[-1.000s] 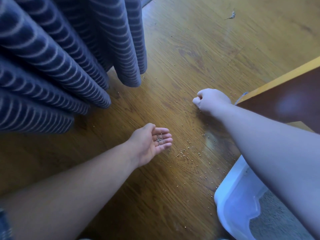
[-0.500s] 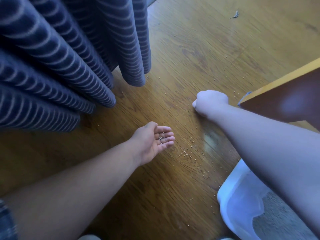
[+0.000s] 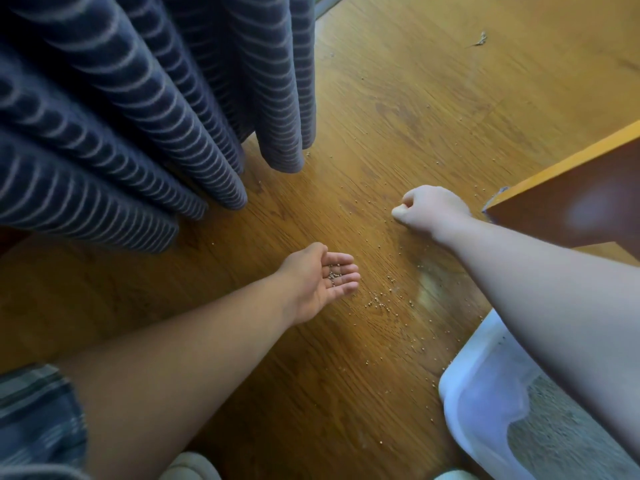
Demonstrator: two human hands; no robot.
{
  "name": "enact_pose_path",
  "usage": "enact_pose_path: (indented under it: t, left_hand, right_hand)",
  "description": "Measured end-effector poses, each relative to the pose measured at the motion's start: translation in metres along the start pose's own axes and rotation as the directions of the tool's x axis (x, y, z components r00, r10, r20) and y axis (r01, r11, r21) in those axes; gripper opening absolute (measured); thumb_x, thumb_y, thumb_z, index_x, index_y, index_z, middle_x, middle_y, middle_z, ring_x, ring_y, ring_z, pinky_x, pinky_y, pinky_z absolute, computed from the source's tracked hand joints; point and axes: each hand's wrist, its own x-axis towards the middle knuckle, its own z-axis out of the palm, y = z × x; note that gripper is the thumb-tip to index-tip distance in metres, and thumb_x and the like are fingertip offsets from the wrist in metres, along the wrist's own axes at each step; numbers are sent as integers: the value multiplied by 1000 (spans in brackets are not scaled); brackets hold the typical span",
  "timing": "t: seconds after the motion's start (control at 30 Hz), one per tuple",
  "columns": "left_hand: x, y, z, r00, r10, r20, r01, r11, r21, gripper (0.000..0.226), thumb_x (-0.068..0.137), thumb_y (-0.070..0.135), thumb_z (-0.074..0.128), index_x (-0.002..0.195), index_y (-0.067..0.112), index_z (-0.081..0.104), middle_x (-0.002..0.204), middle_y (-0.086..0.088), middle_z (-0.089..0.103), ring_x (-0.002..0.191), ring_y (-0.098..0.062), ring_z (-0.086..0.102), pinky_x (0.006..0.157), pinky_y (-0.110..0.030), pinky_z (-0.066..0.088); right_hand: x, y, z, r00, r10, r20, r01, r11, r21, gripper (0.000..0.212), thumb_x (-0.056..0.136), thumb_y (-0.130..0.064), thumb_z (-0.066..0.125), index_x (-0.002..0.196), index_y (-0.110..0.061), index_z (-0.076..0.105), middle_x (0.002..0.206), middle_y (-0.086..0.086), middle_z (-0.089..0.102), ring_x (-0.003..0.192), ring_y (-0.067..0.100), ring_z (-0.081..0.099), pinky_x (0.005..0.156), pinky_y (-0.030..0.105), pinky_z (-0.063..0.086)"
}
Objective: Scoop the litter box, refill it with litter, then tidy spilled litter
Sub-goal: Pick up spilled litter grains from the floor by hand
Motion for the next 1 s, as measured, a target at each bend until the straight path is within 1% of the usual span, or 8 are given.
enact_pose_path:
  t: [0.17, 0.27, 0.33, 0.43, 0.6, 0.77, 0.87, 1.0]
  left_hand:
    - [-1, -9, 10, 996, -48, 80, 45, 998, 39, 42, 106, 20, 29, 120, -4, 60, 117, -25, 65, 105, -32, 67, 82, -39, 60]
    - [1, -17, 12, 984, -66, 168, 54, 996, 74, 38, 106, 20, 31, 125, 7, 61, 119, -20, 69, 102, -28, 68, 78, -41, 61]
    - [4, -21, 12, 976, -85, 203, 70, 994, 82, 37, 106, 21, 32, 123, 6, 62, 102, -13, 74, 93, -25, 70, 73, -39, 59]
    - [6, -23, 12, 980, -106, 167, 100, 994, 43, 36, 106, 21, 31, 113, -1, 58, 81, -15, 70, 86, -26, 70, 73, -38, 59]
    - [6, -16, 14, 995, -38, 93, 30, 996, 80, 42, 107, 23, 28, 108, -3, 62, 98, -20, 65, 91, -29, 66, 72, -36, 59]
    - [8, -10, 7, 999, 8, 37, -12, 995, 98, 44, 107, 24, 30, 109, -3, 65, 103, -20, 67, 95, -29, 68, 72, -36, 59]
    - [8, -12, 1, 1000, 3, 26, -5, 996, 85, 44, 107, 23, 30, 109, -3, 65, 100, -20, 68, 91, -28, 69, 71, -35, 60]
    - [9, -15, -6, 1000, -16, 25, 14, 998, 59, 43, 106, 22, 30, 110, -4, 65, 100, -20, 69, 90, -28, 69, 70, -35, 59]
  right_hand:
    - [-75, -41, -9, 911, -411, -17, 408, 897, 170, 31, 77, -36, 50, 63, -10, 42, 51, 2, 42, 53, 19, 36, 50, 34, 38]
    - [-113, -59, -5, 828, -529, 188, 535, 844, 17, 27, 88, -38, 47, 68, -21, 51, 59, -4, 55, 56, 15, 50, 52, 31, 41]
    - [-120, -58, -4, 807, -535, 250, 564, 824, -59, 26, 96, -35, 47, 72, -27, 53, 65, -6, 57, 62, 14, 55, 53, 29, 40]
    - [-117, -41, -8, 830, -500, 247, 518, 855, -8, 38, 97, -42, 51, 62, -27, 46, 59, -7, 53, 56, 8, 49, 52, 29, 34]
    - [-90, -8, -6, 872, -415, 259, 373, 907, 198, 38, 102, -42, 45, 67, -25, 46, 65, -8, 52, 64, 12, 47, 63, 32, 35]
    - [-24, 19, 9, 985, -170, -18, 170, 977, 131, 8, 99, -24, 49, 92, -27, 52, 102, 5, 63, 94, 28, 58, 78, 34, 43]
    - [-2, 23, 17, 985, -72, -158, 107, 968, 227, 7, 95, -21, 57, 99, -26, 59, 101, -1, 55, 94, 26, 57, 81, 35, 47]
    - [9, 21, 30, 982, -30, -188, 72, 972, 222, 5, 95, -23, 59, 99, -23, 62, 99, -4, 53, 91, 25, 55, 80, 35, 47]
